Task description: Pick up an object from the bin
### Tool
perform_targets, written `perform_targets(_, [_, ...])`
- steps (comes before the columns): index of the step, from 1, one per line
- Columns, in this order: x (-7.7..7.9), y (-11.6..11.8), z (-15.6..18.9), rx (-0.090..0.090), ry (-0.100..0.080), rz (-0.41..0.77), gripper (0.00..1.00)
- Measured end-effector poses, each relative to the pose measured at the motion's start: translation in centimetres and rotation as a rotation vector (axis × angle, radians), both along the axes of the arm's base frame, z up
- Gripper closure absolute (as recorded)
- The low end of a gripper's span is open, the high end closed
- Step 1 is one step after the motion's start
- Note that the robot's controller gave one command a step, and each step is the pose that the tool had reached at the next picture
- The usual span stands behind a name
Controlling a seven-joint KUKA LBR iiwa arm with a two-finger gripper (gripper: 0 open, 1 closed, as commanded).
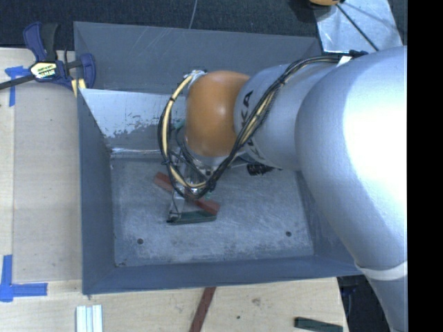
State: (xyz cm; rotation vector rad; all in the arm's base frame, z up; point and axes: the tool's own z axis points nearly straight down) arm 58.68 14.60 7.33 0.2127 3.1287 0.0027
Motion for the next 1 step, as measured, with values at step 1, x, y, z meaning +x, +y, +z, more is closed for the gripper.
perform_targets(1, [-0.32,0.11,-0.01,0.0,-0.001,0.033,1.0])
